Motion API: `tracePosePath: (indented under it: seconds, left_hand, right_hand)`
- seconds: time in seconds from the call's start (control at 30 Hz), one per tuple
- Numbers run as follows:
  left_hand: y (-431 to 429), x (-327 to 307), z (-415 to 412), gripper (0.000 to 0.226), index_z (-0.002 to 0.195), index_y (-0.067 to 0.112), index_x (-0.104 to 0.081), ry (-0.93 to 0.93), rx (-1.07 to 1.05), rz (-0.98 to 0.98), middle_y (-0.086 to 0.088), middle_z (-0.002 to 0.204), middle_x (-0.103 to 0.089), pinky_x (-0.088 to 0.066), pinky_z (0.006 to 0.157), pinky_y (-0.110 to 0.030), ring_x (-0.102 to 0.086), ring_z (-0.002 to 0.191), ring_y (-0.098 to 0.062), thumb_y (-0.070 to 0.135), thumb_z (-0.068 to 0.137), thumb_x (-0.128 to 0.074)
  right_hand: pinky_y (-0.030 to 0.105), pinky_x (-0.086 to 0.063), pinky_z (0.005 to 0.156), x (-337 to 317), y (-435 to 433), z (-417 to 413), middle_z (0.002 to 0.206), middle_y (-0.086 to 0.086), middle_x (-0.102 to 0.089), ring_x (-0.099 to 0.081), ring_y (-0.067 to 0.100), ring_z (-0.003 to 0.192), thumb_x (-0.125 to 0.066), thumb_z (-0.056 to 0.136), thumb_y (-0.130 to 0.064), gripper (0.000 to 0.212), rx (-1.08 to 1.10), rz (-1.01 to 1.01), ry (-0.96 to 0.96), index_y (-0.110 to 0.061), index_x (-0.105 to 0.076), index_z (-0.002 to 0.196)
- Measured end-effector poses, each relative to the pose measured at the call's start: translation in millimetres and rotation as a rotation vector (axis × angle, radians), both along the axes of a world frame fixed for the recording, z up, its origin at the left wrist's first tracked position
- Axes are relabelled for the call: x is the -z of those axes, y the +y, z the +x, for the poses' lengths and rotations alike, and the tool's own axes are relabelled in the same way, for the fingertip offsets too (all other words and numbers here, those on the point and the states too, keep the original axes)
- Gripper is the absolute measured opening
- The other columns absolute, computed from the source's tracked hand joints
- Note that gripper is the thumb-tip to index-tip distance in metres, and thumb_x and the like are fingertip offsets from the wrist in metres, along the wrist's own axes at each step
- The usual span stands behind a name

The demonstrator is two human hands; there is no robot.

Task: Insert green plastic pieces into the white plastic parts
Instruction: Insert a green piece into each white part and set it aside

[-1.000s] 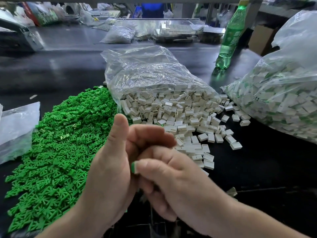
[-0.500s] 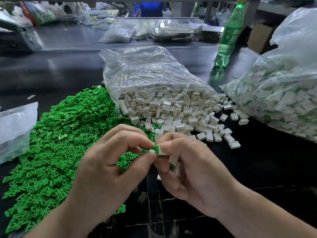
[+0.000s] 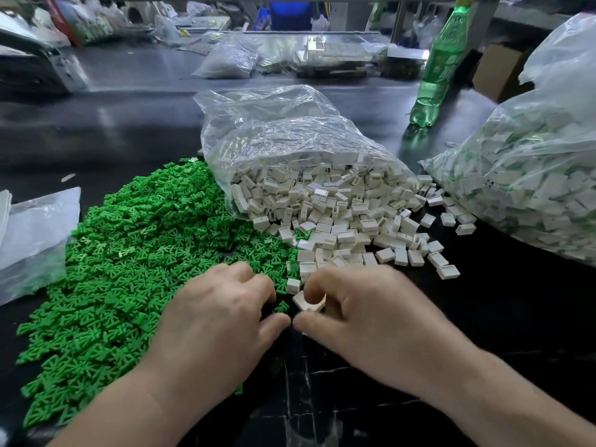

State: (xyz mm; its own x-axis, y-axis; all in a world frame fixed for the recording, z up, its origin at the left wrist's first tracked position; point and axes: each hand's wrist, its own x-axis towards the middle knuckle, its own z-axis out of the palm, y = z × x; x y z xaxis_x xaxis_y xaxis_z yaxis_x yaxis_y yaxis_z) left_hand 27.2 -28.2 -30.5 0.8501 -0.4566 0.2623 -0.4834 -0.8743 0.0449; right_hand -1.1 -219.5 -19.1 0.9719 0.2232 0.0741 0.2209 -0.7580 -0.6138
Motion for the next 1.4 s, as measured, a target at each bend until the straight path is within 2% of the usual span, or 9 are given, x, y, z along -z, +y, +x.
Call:
tracePosePath:
  seconds: [0.17, 0.43, 0.57, 0.7, 0.83, 1.07, 1.17, 1.3, 1.4]
  left_hand:
    - [-2.8, -0.1, 0.5, 0.021, 0.068, 0.029, -0.065, 0.027, -0.004, 0.017, 0.012, 0.067, -0.055, -0.038, 0.051, -0.025, -0.058, 0.064, -0.014, 0.043, 0.065, -0.08]
    - [3.0, -8.2, 0.8, 0.017, 0.074, 0.032, -0.06, 0.124, -0.071, -0.197, 0.014, 0.066, -0.058, -0.034, 0.052, -0.018, -0.053, 0.061, -0.005, 0.046, 0.078, -0.068]
    - [2.0, -13.5, -0.1, 0.01, 0.081, 0.034, -0.063, 0.422, -0.069, -0.691, 0.017, 0.071, -0.071, -0.049, 0.053, -0.017, -0.065, 0.062, -0.004, 0.041, 0.08, -0.07]
    - [-5.6, -14.4, -2.2, 0.014, 0.078, 0.025, -0.07, 0.878, 0.039, -1.193, -0.011, 0.083, -0.076, -0.056, 0.058, -0.023, -0.075, 0.08, -0.024, 0.028, 0.076, -0.083]
    - [-6.4, -13.6, 0.6, 0.009, 0.074, 0.028, -0.072, 0.955, 0.04, -1.401, -0.017, 0.095, -0.075, -0.059, 0.063, -0.031, -0.074, 0.09, -0.031, 0.033, 0.068, -0.076]
    - [7.3, -13.8, 11.4, 0.015, 0.081, 0.01, -0.064, 0.763, -0.073, -1.403, -0.017, 0.08, -0.074, -0.056, 0.052, -0.026, -0.073, 0.068, -0.026, 0.017, 0.071, -0.073]
    - [8.1, -12.1, 13.1, 0.018, 0.078, 0.013, -0.066, 0.739, -0.089, -1.414, -0.016, 0.08, -0.074, -0.055, 0.051, -0.025, -0.071, 0.066, -0.024, 0.023, 0.066, -0.072]
    - [2.2, -9.8, 11.3, 0.009, 0.075, 0.024, -0.071, 0.727, -0.063, -1.411, -0.014, 0.079, -0.074, -0.055, 0.051, -0.025, -0.071, 0.068, -0.023, 0.025, 0.066, -0.071]
    - [2.0, -10.6, 9.5, 0.015, 0.082, 0.023, -0.074, 0.731, -0.031, -1.425, -0.015, 0.081, -0.073, -0.054, 0.052, -0.024, -0.071, 0.068, -0.022, 0.024, 0.067, -0.071]
  right_hand:
    - [0.036, -0.041, 0.069, 8.0, 14.0, -2.8, 0.105, -0.005, -0.06, -0.059, 0.025, 0.098, -0.047, 0.099, -0.048, 0.028, -0.12, -0.418, -0.063, -0.031, -0.053, 0.12]
    - [0.036, -0.037, 0.061, 8.0, 10.2, -3.0, 0.091, -0.005, -0.057, -0.058, 0.026, 0.082, -0.043, 0.102, -0.039, 0.014, -0.152, -0.416, -0.135, -0.028, -0.051, 0.098]
    - [0.023, -0.038, 0.053, 5.4, 1.4, 3.5, 0.072, -0.008, -0.059, -0.054, 0.008, 0.065, -0.048, 0.097, -0.045, 0.021, 0.008, -0.132, -0.102, -0.026, -0.056, 0.089]
    - [0.027, -0.036, 0.039, 5.0, -3.2, 11.0, 0.057, -0.005, -0.06, -0.045, 0.006, 0.043, -0.059, 0.087, -0.037, 0.013, 0.104, 0.409, 0.132, -0.028, -0.065, 0.079]
    - [0.02, -0.033, 0.037, 7.0, -3.6, 13.9, 0.058, -0.004, -0.06, -0.044, 0.008, 0.04, -0.057, 0.09, -0.023, 0.012, 0.118, 0.669, 0.263, -0.024, -0.067, 0.083]
    - [0.032, -0.047, 0.059, 7.6, 11.3, -5.2, 0.079, -0.011, -0.063, -0.058, 0.01, 0.07, -0.052, 0.089, -0.052, 0.026, -0.174, -0.089, -0.06, -0.034, -0.06, 0.105]
    - [0.035, -0.032, 0.057, 13.1, 27.9, -11.3, 0.099, -0.002, -0.059, -0.059, 0.029, 0.086, -0.045, 0.098, -0.052, 0.033, -0.284, -0.353, -0.101, -0.028, -0.055, 0.118]
    - [0.039, -0.038, 0.063, 16.8, 26.9, -10.1, 0.099, -0.002, -0.059, -0.058, 0.029, 0.089, -0.042, 0.102, -0.049, 0.027, -0.237, -0.311, -0.125, -0.025, -0.053, 0.109]
    - [0.031, -0.045, 0.063, 9.9, 17.2, -5.6, 0.086, -0.007, -0.063, -0.057, 0.008, 0.075, -0.049, 0.098, -0.052, 0.022, -0.069, -0.004, 0.002, -0.031, -0.055, 0.1]
